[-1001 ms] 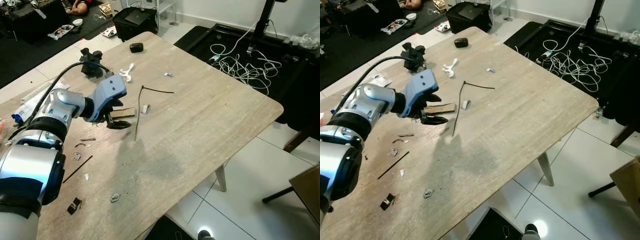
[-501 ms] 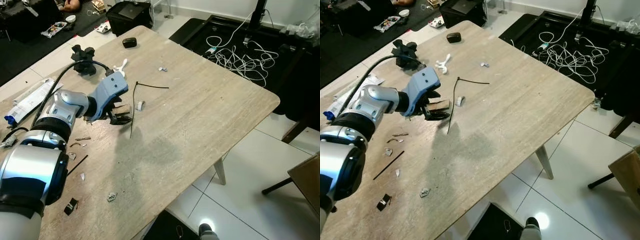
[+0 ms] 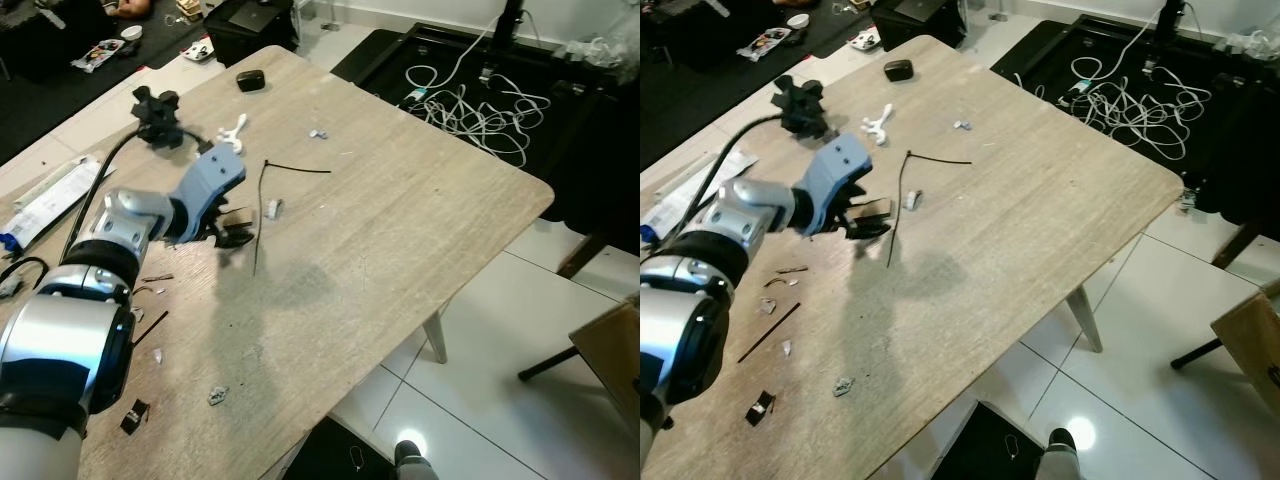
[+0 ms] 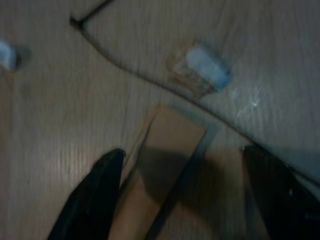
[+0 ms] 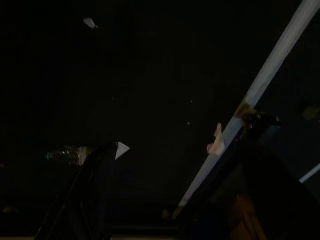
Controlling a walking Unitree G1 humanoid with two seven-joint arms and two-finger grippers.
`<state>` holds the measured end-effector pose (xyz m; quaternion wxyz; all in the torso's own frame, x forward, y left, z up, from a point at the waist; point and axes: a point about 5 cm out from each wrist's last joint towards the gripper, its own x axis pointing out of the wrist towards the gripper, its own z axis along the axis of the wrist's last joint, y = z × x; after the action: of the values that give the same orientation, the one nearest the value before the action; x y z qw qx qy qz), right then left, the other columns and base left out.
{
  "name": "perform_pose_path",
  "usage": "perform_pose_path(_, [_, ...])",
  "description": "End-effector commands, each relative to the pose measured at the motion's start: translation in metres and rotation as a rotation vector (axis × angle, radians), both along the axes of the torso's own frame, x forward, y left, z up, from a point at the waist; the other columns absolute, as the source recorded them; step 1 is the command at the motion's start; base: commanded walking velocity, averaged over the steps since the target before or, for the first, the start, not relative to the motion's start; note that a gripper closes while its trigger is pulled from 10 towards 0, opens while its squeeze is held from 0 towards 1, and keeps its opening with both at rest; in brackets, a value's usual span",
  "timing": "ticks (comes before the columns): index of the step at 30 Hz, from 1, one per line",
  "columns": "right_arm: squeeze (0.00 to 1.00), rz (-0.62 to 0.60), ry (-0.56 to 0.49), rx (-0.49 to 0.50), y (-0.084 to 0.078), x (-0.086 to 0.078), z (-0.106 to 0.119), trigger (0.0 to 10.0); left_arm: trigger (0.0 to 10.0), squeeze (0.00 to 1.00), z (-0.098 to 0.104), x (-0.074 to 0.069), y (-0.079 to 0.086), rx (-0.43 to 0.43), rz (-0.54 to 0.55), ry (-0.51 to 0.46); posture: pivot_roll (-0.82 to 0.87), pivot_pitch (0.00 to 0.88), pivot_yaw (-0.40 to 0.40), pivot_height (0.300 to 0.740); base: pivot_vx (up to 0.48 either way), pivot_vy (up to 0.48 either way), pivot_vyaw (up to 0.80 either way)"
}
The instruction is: Picking trash to rubbish bin
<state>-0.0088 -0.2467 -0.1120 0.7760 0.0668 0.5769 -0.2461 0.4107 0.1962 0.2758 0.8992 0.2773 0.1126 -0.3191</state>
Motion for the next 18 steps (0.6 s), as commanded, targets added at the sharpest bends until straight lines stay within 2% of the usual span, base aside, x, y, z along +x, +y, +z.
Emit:
perform_pose_path(1, [0.00, -0.031, 0.048, 0.016, 0.004, -0.020, -0.001, 10.0, 10.0, 0.00, -0.017, -0.004, 0.022, 0.006, 0.084, 0.062, -0.44, 0.443, 0.241, 0.740, 0.000, 0.000, 0.00])
perform_pose_path(7, [0.00, -0.040, 0.047, 0.006, 0.001, -0.023, 0.001, 10.0, 10.0, 0.00, -0.023, -0.005, 0.028, -0.012, 0.134, 0.064, -0.46, 0.451, 0.237, 0.740, 0.000, 0.000, 0.00])
perform_pose_path(14, [0.00, -0.054, 0.055, -0.006, -0.004, -0.031, 0.003, 10.0, 10.0, 0.00, -0.028, -0.005, 0.028, -0.095, 0.169, 0.091, -0.48, 0.461, 0.235, 0.740, 0.000, 0.000, 0.00])
perform_pose_path(15, [0.00, -0.055, 0.056, -0.007, -0.004, -0.032, 0.003, 10.0, 9.4, 0.00, -0.029, -0.005, 0.027, -0.111, 0.171, 0.096, -0.48, 0.461, 0.235, 0.740, 0.000, 0.000, 0.00])
perform_pose_path(16, [0.00, -0.058, 0.057, -0.009, -0.005, -0.034, 0.003, 10.0, 3.4, 0.00, -0.031, -0.005, 0.027, -0.122, 0.174, 0.107, -0.49, 0.464, 0.234, 0.740, 0.000, 0.000, 0.00])
perform_pose_path(17, [0.00, -0.059, 0.058, -0.011, -0.005, -0.034, 0.004, 10.0, 0.0, 0.00, -0.032, -0.005, 0.027, -0.127, 0.177, 0.116, -0.49, 0.463, 0.234, 0.740, 0.000, 0.000, 0.00])
perform_pose_path(18, [0.00, -0.060, 0.058, -0.011, -0.005, -0.035, 0.004, 10.0, 0.0, 0.00, -0.034, -0.006, 0.027, -0.125, 0.178, 0.124, -0.49, 0.463, 0.234, 0.740, 0.000, 0.000, 0.00])
